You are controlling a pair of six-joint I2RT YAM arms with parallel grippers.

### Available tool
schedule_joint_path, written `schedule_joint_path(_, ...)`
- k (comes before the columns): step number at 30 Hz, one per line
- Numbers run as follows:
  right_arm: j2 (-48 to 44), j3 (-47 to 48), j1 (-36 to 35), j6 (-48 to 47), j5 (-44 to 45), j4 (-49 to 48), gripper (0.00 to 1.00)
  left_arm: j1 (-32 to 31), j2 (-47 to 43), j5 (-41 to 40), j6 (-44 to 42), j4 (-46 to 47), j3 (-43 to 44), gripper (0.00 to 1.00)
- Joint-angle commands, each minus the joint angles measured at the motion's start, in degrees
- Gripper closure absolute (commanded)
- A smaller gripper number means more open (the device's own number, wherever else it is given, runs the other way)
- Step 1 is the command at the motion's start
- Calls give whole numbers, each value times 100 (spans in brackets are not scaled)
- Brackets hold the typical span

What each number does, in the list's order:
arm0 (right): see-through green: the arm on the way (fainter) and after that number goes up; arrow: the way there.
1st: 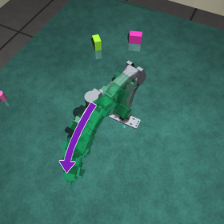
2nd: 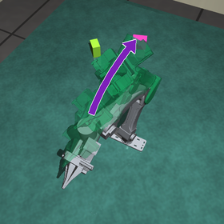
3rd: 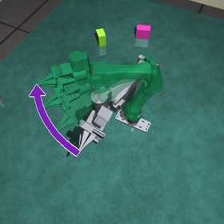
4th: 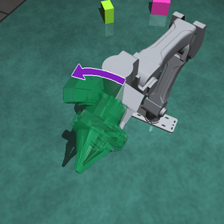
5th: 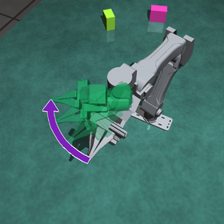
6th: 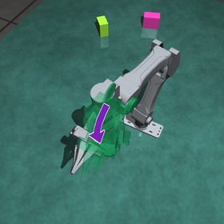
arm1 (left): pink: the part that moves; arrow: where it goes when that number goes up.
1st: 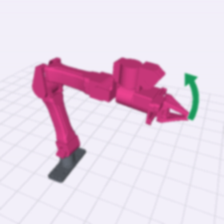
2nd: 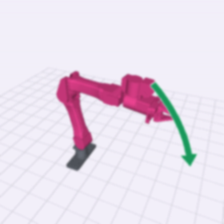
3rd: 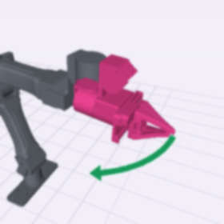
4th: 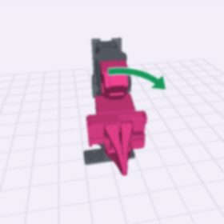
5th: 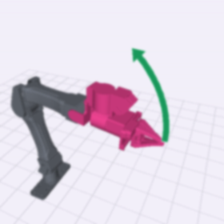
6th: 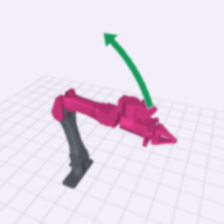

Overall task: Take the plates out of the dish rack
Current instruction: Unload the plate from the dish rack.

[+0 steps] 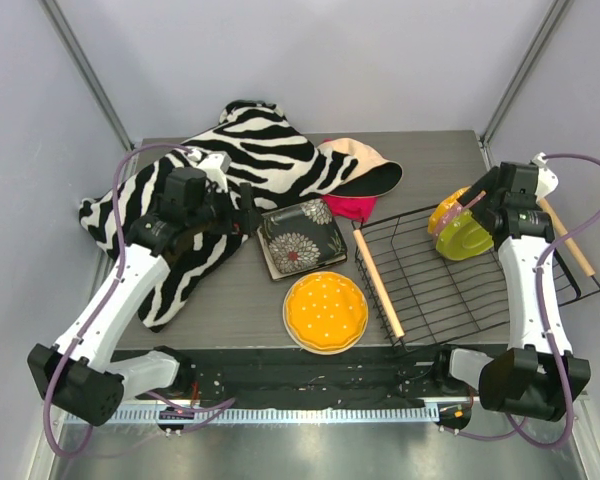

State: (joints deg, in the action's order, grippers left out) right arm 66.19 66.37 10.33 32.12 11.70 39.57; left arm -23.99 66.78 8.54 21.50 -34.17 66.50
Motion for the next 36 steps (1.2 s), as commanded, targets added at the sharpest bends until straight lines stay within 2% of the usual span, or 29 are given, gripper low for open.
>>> schedule_joint_path(1, -54, 26, 127, 321, 595, -11, 15, 210, 45, -238, -655, -187, 188, 0)
schedule_joint_path(9, 236, -80, 180, 365, 552, -64, 23, 219, 247, -388, -805, 183, -146, 0)
schedule_joint_path(17, 254, -458, 171, 286, 746, -327, 23, 219, 230, -458, -849, 218, -313, 0)
schedule_joint_path(36, 210, -643, 180, 488, 140, -758, 25, 219, 168, -397, -875, 253, -445, 0)
